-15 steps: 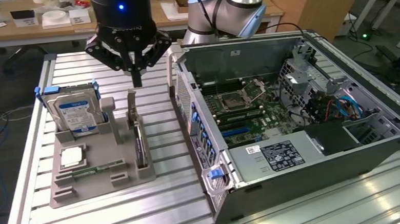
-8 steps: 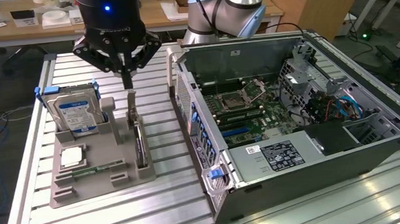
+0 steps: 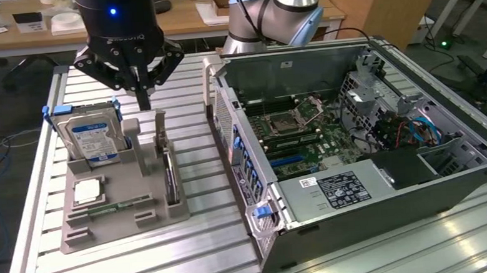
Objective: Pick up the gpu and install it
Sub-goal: 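Reach for the gpu, then pick up the gpu and move the gpu toward the slot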
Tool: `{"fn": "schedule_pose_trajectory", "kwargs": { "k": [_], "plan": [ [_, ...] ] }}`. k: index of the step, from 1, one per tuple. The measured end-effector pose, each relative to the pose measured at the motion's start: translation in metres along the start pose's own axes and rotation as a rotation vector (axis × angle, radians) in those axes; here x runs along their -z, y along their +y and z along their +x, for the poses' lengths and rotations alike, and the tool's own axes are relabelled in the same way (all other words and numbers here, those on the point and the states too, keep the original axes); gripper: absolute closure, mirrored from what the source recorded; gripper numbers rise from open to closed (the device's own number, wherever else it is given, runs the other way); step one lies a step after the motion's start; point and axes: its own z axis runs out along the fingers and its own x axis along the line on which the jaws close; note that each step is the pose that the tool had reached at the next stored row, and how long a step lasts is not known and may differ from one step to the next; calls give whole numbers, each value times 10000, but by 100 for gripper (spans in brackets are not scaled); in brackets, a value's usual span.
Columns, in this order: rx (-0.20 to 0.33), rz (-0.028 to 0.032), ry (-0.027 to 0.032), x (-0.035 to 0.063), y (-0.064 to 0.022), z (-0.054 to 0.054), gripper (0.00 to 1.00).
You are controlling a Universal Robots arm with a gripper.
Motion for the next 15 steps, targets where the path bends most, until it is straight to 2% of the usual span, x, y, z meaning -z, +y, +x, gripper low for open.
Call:
{"fn": "schedule_pose_trajectory", "kwargs": {
  "k": [13,15],
  "plan": [
    [-1,0,0,0,0,1,89],
    [0,0,0,0,0,1,76]
  ]
}}
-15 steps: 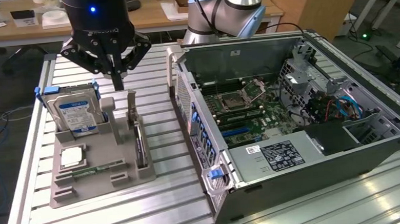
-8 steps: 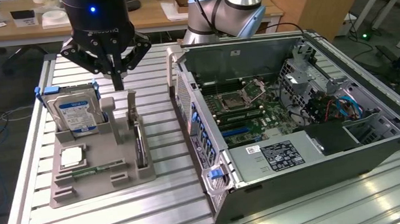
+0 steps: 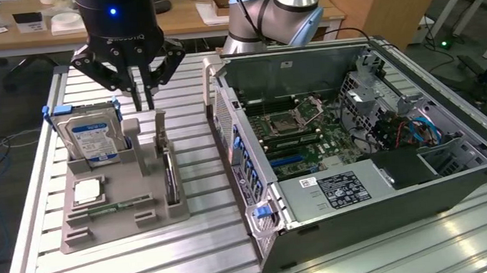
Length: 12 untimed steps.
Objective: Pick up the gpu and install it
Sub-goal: 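Pick up the gpu and move the gpu toward the slot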
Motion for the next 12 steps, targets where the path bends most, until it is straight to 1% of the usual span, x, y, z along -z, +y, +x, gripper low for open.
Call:
{"fn": "schedule_pose_trajectory", "kwargs": {
  "k": [1,2,3,5,6,9,11,12],
  "plan": [
    [-1,0,0,0,0,0,76],
    [-1,0,0,0,0,0,71],
    [-1,0,0,0,0,0,71],
    [-1,0,0,0,0,0,59],
    [-1,0,0,0,0,0,59],
    [-1,0,-1,0,0,0,42],
    [21,-1,-1,-11,4,2,42],
    [82,-3,3,-22,6,2,35]
  ]
}}
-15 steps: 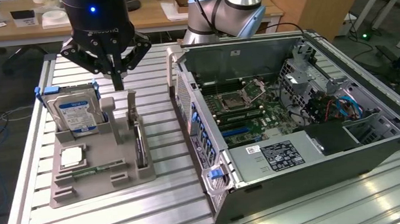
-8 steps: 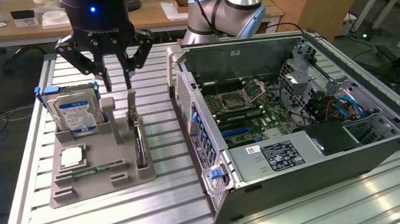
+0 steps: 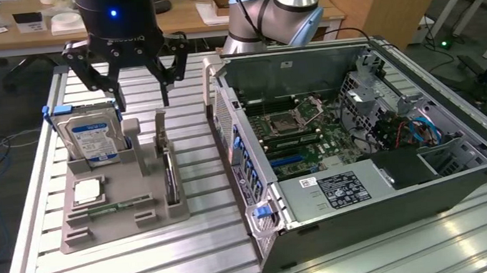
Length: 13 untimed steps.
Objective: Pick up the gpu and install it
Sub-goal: 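Pick up the gpu and move the gpu toward the slot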
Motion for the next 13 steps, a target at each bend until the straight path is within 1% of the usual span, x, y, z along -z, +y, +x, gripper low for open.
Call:
{"fn": "schedule_pose_trajectory", "kwargs": {
  "k": [3,9,13],
  "plan": [
    [259,-3,17,-44,-1,0,35],
    [304,-4,19,-133,-2,-3,35],
    [324,-4,21,-206,27,-2,35]
  ]
}}
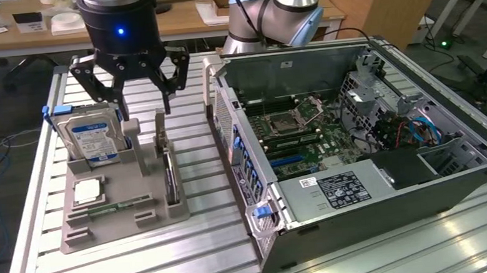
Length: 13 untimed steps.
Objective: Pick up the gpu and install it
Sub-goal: 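Pick up the gpu and move the gpu toward the slot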
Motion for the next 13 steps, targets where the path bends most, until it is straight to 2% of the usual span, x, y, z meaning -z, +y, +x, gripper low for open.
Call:
{"fn": "schedule_pose_trajectory", "kwargs": {
  "k": [5,13],
  "plan": [
    [224,-4,9,-92,-1,-15,35],
    [228,-5,10,-236,-33,-40,35]
  ]
}}
